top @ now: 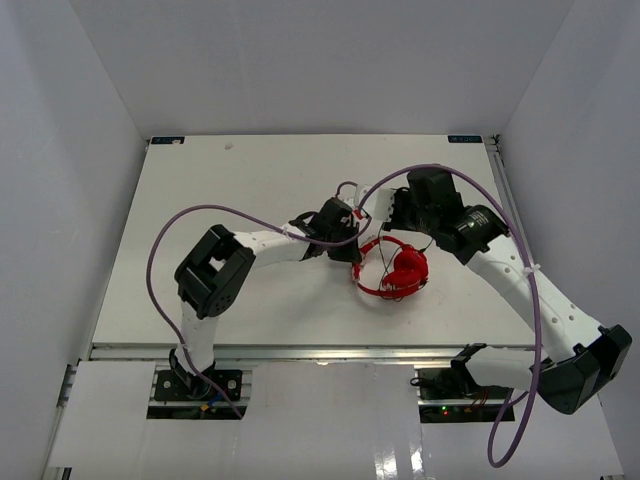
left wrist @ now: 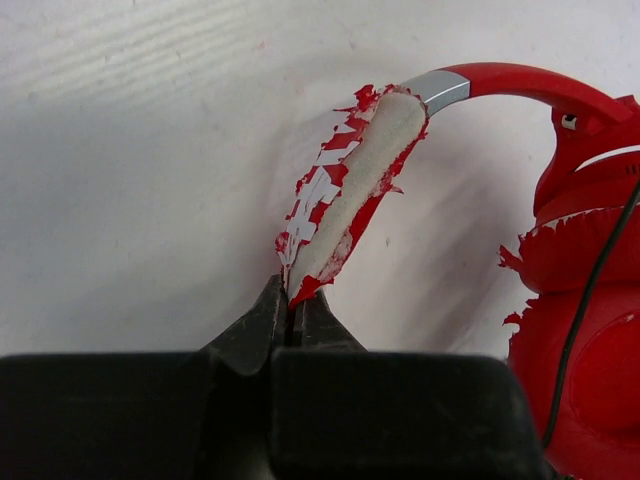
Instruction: Wrap the headphones
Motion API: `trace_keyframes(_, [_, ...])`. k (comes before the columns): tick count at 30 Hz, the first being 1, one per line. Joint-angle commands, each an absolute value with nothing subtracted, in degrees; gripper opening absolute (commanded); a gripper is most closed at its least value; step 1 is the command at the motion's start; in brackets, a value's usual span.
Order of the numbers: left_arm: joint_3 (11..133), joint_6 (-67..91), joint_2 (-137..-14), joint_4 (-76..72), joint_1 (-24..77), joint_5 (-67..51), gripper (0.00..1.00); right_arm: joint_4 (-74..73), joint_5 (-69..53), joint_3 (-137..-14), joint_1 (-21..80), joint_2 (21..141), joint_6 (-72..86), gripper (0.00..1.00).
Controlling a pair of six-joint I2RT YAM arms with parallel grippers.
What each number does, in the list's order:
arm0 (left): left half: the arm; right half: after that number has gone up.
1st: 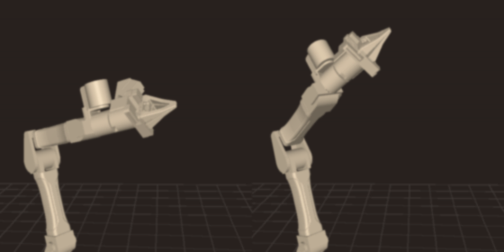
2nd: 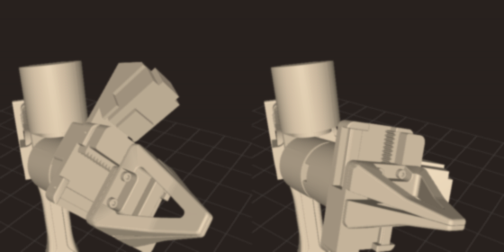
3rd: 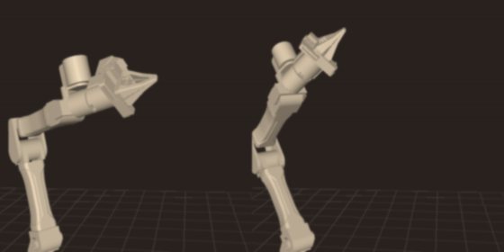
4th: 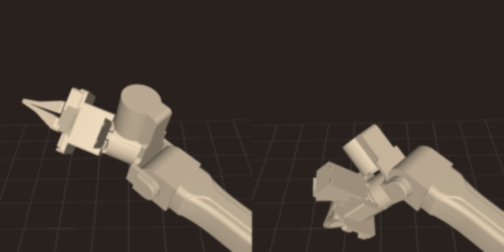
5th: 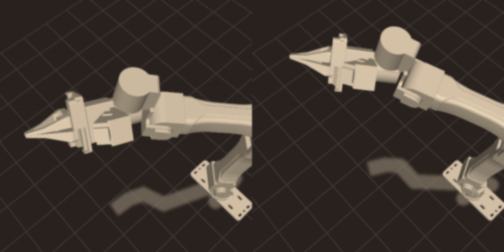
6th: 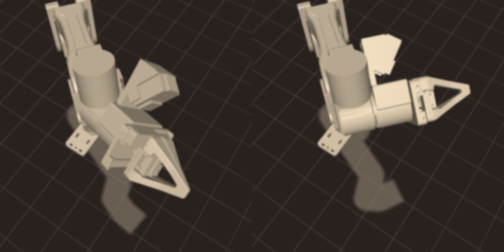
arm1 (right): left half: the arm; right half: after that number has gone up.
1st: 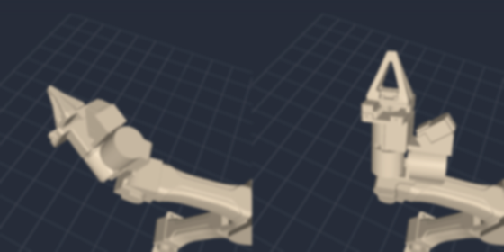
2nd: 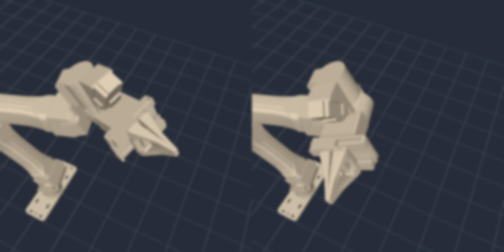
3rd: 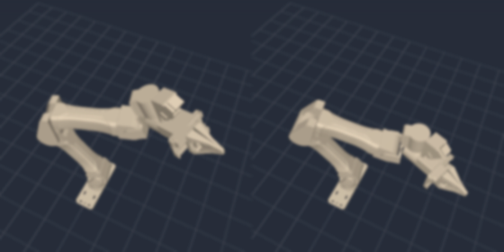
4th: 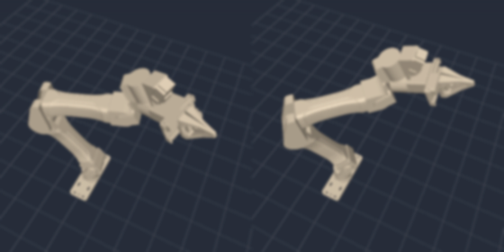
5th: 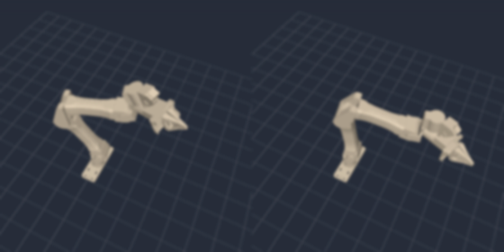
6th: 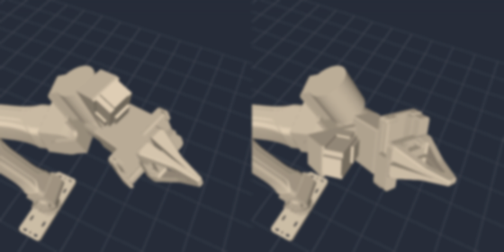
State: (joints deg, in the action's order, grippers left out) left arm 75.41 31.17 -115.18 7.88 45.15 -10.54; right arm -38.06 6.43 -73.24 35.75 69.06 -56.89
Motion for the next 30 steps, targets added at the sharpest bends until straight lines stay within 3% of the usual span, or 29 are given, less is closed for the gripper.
trace_keyframes(1, [70.2, 25.6, -101.1, 0.5, 45.4, -16.0, 0.0, -31.8, 12.2, -71.2, 32.8, 68.6, -60.1, 0.08])
trace_keyframes(12, [63.6, 28.7, -88.5, -6.0, 45.7, -19.1, 0.0, -24.4, 0.8, -68.2, 20.5, 69.1, -48.1, 0.08])
trace_keyframes(20, [62.5, 31.8, -87.6, -9.1, 45.7, -21.8, 0.0, -23.2, -12.4, -66.0, 13.1, 67.7, -42.8, 0.08])
trace_keyframes(30, [61.0, 35.7, -87.5, -13.4, 45.4, -23.1, 0.0, -17.3, -17.0, -63.7, 9.6, 64.8, -35.7, 0.08])
